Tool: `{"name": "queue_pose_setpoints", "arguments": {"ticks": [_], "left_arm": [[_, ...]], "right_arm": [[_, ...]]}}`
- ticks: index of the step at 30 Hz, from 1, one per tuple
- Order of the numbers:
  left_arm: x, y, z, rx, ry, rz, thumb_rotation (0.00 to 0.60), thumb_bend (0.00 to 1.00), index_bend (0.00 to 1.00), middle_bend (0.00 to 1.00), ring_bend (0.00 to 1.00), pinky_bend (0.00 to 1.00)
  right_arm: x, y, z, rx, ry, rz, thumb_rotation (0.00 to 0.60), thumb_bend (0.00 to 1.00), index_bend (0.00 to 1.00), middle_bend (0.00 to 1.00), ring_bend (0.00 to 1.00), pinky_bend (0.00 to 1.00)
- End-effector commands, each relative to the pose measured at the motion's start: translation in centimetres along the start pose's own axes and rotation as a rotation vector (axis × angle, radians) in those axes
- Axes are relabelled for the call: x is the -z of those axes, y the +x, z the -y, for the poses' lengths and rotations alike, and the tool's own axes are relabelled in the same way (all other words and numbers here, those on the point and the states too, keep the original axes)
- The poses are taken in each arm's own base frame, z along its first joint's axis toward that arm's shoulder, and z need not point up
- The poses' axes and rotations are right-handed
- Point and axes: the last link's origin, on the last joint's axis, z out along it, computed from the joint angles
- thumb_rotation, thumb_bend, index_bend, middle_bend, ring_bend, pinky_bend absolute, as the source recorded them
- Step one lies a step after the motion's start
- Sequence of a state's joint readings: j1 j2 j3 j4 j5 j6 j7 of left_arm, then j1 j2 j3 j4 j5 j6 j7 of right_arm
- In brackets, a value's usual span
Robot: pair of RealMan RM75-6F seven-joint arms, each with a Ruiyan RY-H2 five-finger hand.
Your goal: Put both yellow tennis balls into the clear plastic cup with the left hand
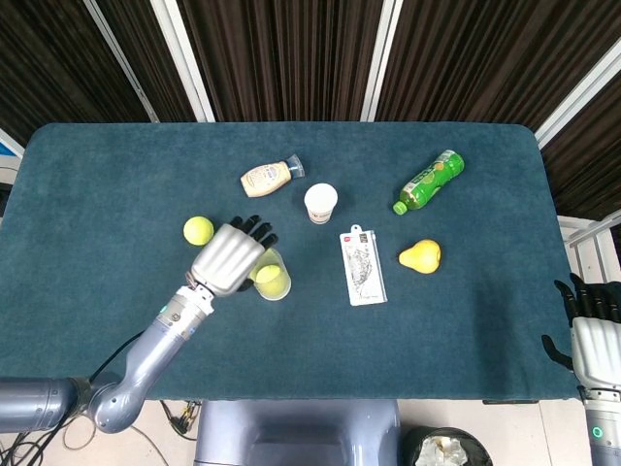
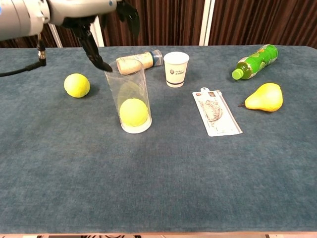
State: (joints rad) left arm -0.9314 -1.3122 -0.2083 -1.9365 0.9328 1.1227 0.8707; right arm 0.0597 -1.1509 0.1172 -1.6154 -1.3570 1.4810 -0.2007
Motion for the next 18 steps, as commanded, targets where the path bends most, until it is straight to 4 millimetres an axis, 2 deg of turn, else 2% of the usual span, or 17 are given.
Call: {"name": "queue_pose_setpoints", "arguments": {"ticks": [1,3,7,18], "left_arm": [[1.2,-0.2,3.5,0.009,0.085,-0.002,0.6,0.05,0.31,0.24,0.18,0.32],[1.9,-0.7,5.5,0.007,0.119,0.005,0.6,0.05,0.31,0.23,0.18,0.32],[2.2,-2.1,8.2,0.022,0.159,0.047,0.6,0.05,0.3,0.22,0.17,0.31],[0.1,-5.7,10.9,0.001,0.187,0.119,0.6,0.05,0.28,0.21,0.13,0.31]], "right_arm": [[0.0,0.1,-0.1,0.006,-0.007,-0.007,0.6,0.34,0.14,0.08,0.11,0.1],[0.0,0.2,0.0,0.012,-0.009,-0.015,0.6,0.34,0.14,0.08,0.11,0.1],[0.1,0.0,0.0,0.02,-0.015,-0.016,0.6,0.34,0.14,0.08,0.11,0.1],[0.1,-0.3,0.1,0.036,-0.019,-0.002,0.6,0.34,0.14,0.07,0.11,0.1]]}}
